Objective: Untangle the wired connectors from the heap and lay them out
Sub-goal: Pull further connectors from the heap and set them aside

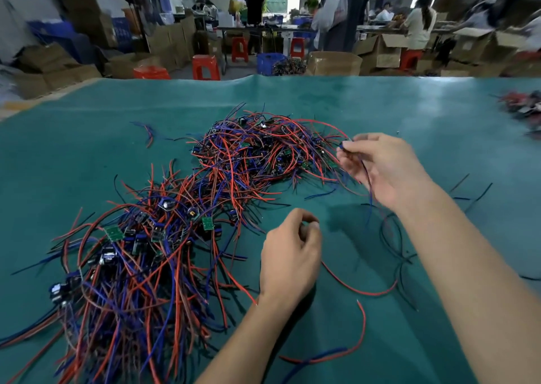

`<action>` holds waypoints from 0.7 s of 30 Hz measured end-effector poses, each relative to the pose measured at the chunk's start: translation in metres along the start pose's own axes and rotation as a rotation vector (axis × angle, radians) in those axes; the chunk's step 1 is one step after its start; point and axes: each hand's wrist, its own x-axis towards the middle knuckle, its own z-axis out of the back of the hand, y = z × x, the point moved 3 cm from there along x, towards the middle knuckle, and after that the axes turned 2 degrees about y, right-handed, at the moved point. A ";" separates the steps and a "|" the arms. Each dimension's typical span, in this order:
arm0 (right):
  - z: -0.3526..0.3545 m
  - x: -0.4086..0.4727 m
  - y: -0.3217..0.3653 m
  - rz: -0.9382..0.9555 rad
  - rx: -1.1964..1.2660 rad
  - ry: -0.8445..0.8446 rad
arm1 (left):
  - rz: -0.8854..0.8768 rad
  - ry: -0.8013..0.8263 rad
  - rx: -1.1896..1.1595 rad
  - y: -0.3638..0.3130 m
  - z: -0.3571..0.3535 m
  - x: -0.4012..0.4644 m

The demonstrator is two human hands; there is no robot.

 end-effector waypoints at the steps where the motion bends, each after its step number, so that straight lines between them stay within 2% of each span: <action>1: 0.001 -0.015 -0.002 -0.063 0.120 0.052 | -0.001 -0.004 -0.025 0.000 0.000 0.000; 3: 0.001 -0.044 -0.013 -0.162 0.249 0.162 | 0.001 0.003 -0.068 -0.002 0.000 0.000; 5: 0.000 -0.063 -0.031 -0.202 0.194 0.203 | 0.011 0.015 -0.136 -0.003 0.001 -0.002; 9: -0.001 -0.075 -0.060 -0.210 0.074 0.117 | 0.044 0.058 -0.214 -0.007 0.001 -0.003; 13: -0.007 -0.078 -0.073 -0.229 0.103 0.142 | 0.020 0.026 -0.152 -0.007 0.002 -0.003; 21: -0.008 -0.076 -0.080 -0.168 0.044 0.131 | 0.030 -0.046 -0.211 -0.003 0.006 0.000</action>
